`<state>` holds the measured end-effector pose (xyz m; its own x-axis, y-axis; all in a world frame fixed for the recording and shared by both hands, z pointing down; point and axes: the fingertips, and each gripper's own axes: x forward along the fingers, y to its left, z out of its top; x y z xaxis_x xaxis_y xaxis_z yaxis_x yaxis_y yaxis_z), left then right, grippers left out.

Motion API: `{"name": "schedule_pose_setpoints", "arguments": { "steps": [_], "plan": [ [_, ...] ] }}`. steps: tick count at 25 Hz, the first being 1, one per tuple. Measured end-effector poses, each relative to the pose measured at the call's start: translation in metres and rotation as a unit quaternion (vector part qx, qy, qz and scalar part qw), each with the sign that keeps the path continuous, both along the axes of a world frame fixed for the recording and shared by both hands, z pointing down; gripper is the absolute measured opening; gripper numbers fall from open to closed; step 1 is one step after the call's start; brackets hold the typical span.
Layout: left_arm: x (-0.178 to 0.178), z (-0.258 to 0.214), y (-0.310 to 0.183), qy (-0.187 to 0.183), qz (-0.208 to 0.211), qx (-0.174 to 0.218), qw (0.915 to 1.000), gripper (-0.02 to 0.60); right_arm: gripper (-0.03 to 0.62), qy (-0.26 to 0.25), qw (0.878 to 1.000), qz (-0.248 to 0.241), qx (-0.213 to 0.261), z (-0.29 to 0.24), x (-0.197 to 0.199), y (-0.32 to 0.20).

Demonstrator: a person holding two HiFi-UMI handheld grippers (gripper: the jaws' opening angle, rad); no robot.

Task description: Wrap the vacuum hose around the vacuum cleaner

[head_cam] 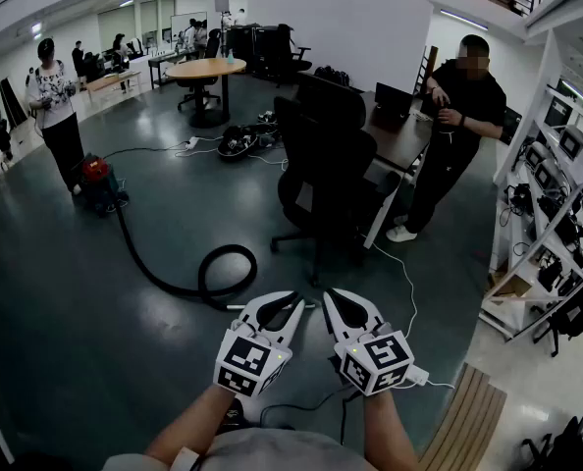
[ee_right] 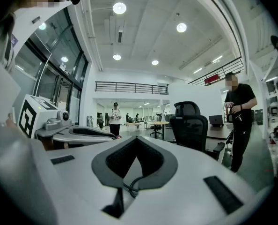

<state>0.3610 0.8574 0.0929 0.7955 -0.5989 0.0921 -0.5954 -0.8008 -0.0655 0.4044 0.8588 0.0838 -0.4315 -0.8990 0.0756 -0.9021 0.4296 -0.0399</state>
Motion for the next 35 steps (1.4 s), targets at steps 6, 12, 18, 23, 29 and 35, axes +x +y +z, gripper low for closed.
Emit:
{"name": "schedule_pose_setpoints", "arguments": {
  "steps": [6, 12, 18, 23, 29, 35],
  "plan": [
    [0.001, -0.004, 0.004, 0.000, 0.002, -0.002, 1.0000, 0.043, 0.005, -0.006, 1.000, 0.001, 0.001, -0.005, -0.001, 0.003],
    [0.002, -0.003, 0.006, -0.002, 0.005, -0.001, 1.0000, 0.043, 0.005, 0.008, 1.000, 0.005, -0.002, -0.002, -0.001, 0.004],
    [0.003, -0.004, 0.006, -0.005, 0.000, 0.000, 1.0000, 0.043, 0.005, 0.014, 1.000, 0.002, 0.000, -0.003, 0.002, 0.004],
    [0.007, -0.003, 0.007, -0.007, -0.010, 0.002, 0.9999, 0.043, 0.005, 0.016, 1.000, -0.010, -0.002, -0.001, 0.006, 0.007],
    [0.008, 0.001, 0.000, -0.013, -0.027, 0.008, 0.9995, 0.043, 0.005, 0.014, 1.000, -0.024, -0.008, 0.010, 0.011, 0.003],
    [0.005, 0.008, -0.021, -0.017, -0.039, -0.002, 0.9991, 0.043, 0.005, 0.011, 0.999, -0.029, -0.016, 0.018, 0.014, -0.016]
  ]
}}
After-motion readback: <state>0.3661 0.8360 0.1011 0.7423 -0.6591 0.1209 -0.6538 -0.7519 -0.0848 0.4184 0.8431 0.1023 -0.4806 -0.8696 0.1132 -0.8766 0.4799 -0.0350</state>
